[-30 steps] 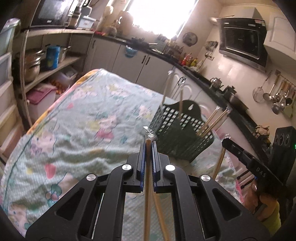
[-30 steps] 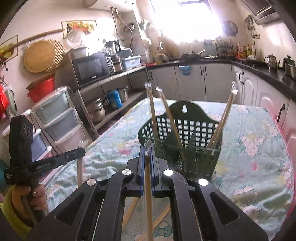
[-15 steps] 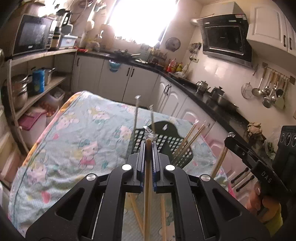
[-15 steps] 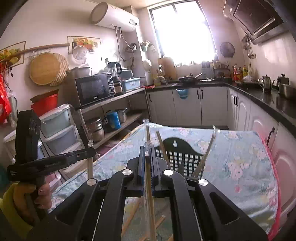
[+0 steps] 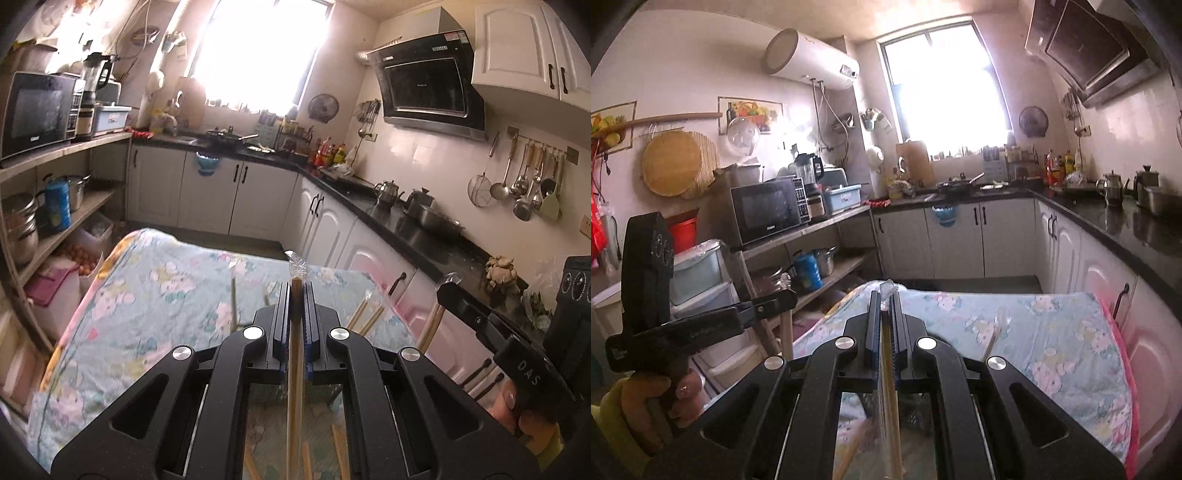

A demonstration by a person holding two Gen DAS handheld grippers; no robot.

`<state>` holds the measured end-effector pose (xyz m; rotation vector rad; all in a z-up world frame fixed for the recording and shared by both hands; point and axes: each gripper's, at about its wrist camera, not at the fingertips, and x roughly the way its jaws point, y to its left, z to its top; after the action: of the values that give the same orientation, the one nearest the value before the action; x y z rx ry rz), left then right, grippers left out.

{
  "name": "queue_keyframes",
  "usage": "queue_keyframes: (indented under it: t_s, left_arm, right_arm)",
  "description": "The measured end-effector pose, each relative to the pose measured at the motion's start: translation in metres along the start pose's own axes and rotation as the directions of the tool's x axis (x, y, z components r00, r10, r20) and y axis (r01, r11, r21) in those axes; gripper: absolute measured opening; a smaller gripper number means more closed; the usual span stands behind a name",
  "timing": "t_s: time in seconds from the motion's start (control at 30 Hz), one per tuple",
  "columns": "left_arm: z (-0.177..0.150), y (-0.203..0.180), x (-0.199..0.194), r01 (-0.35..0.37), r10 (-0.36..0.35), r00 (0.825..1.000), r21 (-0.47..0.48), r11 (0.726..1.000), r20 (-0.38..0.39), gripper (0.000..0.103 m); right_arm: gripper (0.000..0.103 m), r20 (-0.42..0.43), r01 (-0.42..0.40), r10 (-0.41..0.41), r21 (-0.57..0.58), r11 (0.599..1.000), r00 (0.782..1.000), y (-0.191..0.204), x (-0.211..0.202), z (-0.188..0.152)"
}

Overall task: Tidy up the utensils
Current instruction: 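Lift both held chopsticks upright and carry them over the green caddy, then lower both chopsticks into the caddy and open both grippers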

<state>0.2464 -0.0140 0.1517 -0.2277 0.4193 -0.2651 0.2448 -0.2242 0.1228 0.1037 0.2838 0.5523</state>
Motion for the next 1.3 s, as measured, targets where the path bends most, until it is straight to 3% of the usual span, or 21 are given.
queue_keyframes:
  t_s: [0.4, 0.73, 1.0, 1.3]
  left_arm:
    - [0.039, -0.013, 0.028, -0.048, 0.044, 0.994, 0.042, 0.998, 0.101, 0.001]
    - [0.048, 0.003, 0.060, -0.065, 0.061, 0.981, 0.018, 0.998, 0.187, 0.001]
    - [0.029, 0.024, 0.085, -0.041, 0.037, 0.980, 0.020, 0.999, 0.194, 0.001]
    - [-0.007, 0.054, 0.111, -0.018, 0.022, 0.994, -0.042, 0.999, 0.111, 0.001]
  right_arm:
    - [0.005, 0.078, 0.025, -0.024, -0.004, 1.000, 0.997, -0.002, 0.021, 0.034]
    - [0.005, 0.137, 0.057, -0.051, -0.038, 0.998, 0.989, 0.005, 0.046, 0.046]
    - [0.005, 0.190, 0.101, -0.084, -0.081, 0.992, 0.978, 0.007, 0.068, 0.035]
    - [0.005, 0.167, 0.126, -0.113, -0.070, 0.990, 0.979, -0.003, 0.094, 0.008]
